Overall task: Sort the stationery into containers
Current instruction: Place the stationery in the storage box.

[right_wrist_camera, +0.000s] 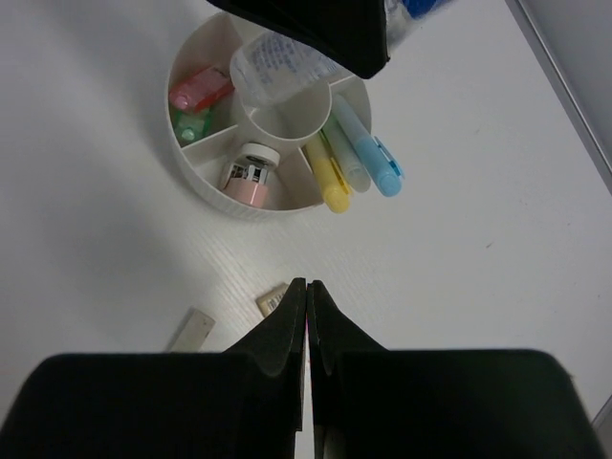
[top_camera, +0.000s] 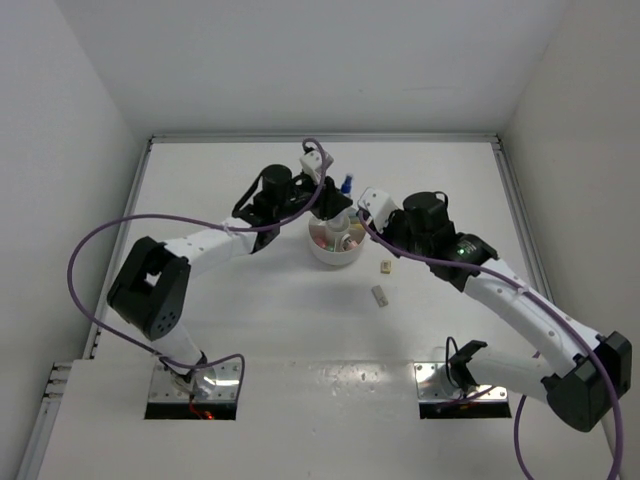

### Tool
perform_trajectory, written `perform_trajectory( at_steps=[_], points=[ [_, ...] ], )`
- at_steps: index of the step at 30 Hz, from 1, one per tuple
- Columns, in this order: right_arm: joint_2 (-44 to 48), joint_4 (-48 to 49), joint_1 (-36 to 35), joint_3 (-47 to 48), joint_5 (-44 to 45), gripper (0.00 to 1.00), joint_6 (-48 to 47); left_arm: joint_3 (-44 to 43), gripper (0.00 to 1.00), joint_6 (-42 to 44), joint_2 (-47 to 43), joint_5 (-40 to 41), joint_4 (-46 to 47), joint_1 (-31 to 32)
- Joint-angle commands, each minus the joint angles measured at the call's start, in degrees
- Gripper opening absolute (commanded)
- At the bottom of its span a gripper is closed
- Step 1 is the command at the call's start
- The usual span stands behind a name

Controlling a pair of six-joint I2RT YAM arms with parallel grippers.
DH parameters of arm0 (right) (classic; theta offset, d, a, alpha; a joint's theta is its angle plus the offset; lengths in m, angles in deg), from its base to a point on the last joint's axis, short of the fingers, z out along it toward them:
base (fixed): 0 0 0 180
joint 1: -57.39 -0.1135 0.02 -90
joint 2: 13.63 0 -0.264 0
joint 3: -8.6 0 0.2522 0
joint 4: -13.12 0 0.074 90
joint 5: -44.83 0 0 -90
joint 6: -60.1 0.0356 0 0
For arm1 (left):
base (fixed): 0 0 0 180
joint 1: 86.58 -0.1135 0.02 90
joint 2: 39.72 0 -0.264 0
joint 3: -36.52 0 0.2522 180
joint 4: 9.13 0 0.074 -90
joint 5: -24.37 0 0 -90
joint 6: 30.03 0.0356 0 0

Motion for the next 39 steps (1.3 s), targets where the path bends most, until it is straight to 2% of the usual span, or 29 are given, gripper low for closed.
perform_trajectory(
  at_steps=[1,9,16,22,25,39],
  points=[
    [-0.4,2.0,0.2,-0.5,0.3,0.00,-0.8,-2.2,0.00,4.0,0.0,5.4,8.2,1.4],
    [-1.0,2.0,0.2,-0.5,0.3,0.00,-0.8,-2.9,0.00,2.7,5.6,10.1,12.8,2.7],
    [-1.0,2.0,0.2,-0.5,0.9,0.02,-1.4,-2.2,0.00,1.4,7.9,10.1,16.1,3.2],
    [-1.0,2.0,0.2,-0.5,0.9,0.02,-1.4,-1.7,0.01,1.9,8.4,11.7,15.5,3.7],
    [-1.0,2.0,0.2,-0.5,0.9,0.02,-1.4,-1.7,0.07,2.6,8.4,12.3,13.6,3.7],
    [-1.0,2.0,0.2,-0.5,0.9,0.03,-1.4,1.4,0.09,3.6,6.6,14.1,11.7,3.7]
  ],
)
